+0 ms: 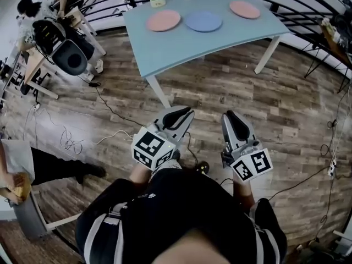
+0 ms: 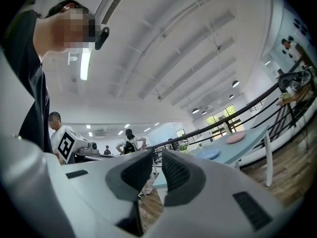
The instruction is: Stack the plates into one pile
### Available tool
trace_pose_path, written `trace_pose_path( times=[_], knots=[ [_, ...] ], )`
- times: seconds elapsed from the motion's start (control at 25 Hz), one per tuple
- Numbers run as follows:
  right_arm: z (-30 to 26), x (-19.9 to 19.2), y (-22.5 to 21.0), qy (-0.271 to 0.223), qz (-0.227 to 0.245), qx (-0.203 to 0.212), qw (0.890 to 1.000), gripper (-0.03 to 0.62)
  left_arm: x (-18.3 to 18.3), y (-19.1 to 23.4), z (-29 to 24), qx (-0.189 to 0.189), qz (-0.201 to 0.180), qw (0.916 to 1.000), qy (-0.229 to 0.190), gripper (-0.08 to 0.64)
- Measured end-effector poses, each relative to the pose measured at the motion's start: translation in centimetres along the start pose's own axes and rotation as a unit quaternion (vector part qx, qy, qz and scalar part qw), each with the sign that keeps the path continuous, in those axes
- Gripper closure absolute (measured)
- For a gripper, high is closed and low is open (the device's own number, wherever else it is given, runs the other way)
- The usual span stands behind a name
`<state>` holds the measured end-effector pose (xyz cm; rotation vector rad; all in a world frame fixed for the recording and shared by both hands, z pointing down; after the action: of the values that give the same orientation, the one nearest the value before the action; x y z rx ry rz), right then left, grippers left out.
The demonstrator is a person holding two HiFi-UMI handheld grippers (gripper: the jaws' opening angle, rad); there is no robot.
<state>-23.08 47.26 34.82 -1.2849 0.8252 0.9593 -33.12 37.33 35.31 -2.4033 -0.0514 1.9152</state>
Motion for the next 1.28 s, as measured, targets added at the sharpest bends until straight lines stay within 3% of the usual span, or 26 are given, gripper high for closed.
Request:
trace_pose_path(
  times=[0.56, 0.84, 1.28],
  knots=[
    [1.9, 2.3, -2.3, -0.01, 0.012, -0.025, 1.0, 0.509, 1.5, -1.1, -2.6, -0.004, -0.001, 1.0, -0.006, 0.512],
    [0.7, 2.6, -3.9, -0.005, 0.02, -0.032, 0.999, 0.5, 1.1, 0.8, -4.3, -0.003, 0.014, 0.9998, -0.013, 0.486],
    [-2.4, 5.0, -10.2, -0.004, 0.039, -0.079, 0.996, 0.488, 1.8, 6.0, -12.1, -0.025, 0.016, 0.9991, -0.032, 0.479]
  ],
)
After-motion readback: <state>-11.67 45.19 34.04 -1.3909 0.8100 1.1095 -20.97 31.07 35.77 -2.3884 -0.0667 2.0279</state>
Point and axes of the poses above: the fingertips, and each gripper's own axes: z backward along the fingers, y to its left, x out of its top, the point moved 3 cm from there along z, backward along the fingers, and after that the axes turned 7 degrees about -z, right-handed, at the moved point
